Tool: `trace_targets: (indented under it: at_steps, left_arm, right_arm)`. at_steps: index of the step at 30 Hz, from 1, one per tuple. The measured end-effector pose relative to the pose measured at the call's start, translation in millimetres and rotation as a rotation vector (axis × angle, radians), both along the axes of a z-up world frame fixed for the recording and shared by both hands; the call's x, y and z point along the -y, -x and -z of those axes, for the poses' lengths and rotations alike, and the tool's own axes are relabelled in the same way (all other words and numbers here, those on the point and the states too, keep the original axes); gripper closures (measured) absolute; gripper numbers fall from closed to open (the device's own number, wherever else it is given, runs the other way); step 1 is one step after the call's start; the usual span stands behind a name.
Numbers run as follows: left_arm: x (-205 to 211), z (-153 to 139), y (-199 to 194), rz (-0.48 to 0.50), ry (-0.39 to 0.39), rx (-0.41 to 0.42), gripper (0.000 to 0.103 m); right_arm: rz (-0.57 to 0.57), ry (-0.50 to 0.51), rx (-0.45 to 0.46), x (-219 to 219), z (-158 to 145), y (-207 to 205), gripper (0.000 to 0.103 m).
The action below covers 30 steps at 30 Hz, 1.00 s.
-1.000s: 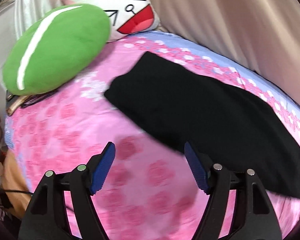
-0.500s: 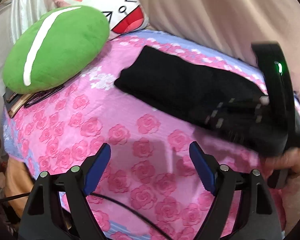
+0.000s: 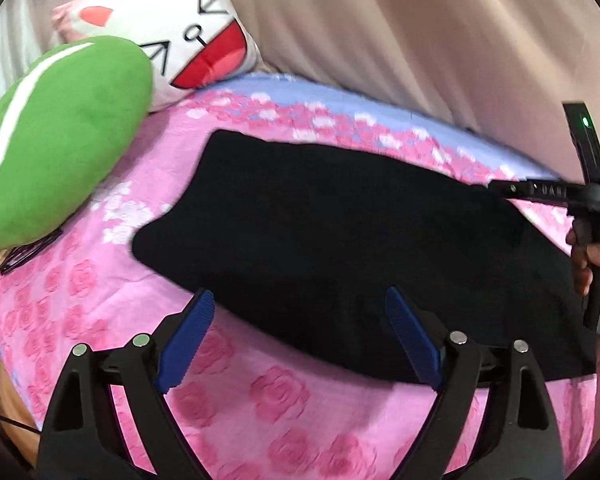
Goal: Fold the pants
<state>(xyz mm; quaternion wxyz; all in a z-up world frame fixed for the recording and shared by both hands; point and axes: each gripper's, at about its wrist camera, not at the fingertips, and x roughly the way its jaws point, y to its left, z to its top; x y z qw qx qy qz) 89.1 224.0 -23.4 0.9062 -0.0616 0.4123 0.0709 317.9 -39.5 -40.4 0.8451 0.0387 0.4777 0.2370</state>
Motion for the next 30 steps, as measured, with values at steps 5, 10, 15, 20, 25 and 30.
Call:
trace_targets:
  at_steps: [5,10,15,20,25,30]
  left_arm:
    - [6.2,18.0,-13.3,-0.007,-0.029,-0.057,0.018]
    - [11.1,21.6,-16.0,-0.021,-0.057,-0.072,0.018]
    - [23.5,9.9,-7.4,0.008,-0.05,-0.042,0.018]
    - [58.9,1.2,-5.4,0.06,-0.05,-0.028,0.018]
    - [92.7,-8.1,3.9,0.119,-0.04,-0.01,0.018]
    - [134.5,-9.2,7.3,0.183,-0.066,-0.012,0.018]
  right_arm:
    - [-0.012,0.074,0.072,-17.0,15.2,-10.0,0.097]
    - [0.072,-0.027,0.088,1.0,6.0,-18.2,0.096]
    - [0.034,-0.125,0.165,22.4,-20.9,50.2,0.093]
    - [0.116,-0.002,0.104,44.0,20.5,50.7,0.103]
    - [0.199,-0.013,0.199,90.1,-6.9,112.0,0.094]
    - [0.398,0.064,0.125,179.1,24.5,170.1,0.101]
